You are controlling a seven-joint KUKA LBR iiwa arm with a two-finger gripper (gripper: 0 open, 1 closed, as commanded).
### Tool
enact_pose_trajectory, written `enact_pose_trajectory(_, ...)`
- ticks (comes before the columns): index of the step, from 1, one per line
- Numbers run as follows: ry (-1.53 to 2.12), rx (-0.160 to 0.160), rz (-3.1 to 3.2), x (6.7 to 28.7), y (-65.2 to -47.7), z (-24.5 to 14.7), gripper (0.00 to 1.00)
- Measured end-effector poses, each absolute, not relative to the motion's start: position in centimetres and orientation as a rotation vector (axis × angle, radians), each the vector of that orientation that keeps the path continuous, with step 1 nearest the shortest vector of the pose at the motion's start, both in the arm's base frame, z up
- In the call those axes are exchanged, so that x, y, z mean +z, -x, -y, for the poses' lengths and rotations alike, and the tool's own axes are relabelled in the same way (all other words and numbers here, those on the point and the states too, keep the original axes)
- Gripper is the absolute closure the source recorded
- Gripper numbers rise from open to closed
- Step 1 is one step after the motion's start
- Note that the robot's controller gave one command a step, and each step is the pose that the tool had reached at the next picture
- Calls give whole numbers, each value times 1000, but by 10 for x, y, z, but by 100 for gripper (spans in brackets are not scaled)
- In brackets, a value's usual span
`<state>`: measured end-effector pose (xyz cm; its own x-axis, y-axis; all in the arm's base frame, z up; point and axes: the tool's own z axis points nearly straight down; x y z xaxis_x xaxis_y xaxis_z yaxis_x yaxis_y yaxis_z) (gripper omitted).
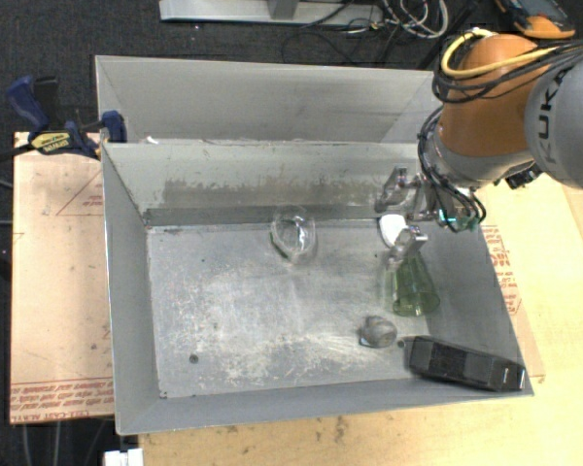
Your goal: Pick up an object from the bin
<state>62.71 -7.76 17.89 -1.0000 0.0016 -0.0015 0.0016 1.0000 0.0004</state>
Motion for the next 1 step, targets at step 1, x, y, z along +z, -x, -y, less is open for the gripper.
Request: enact_pose_trajectory(1, -2, 1, -3140, 179, -627, 78, 0)
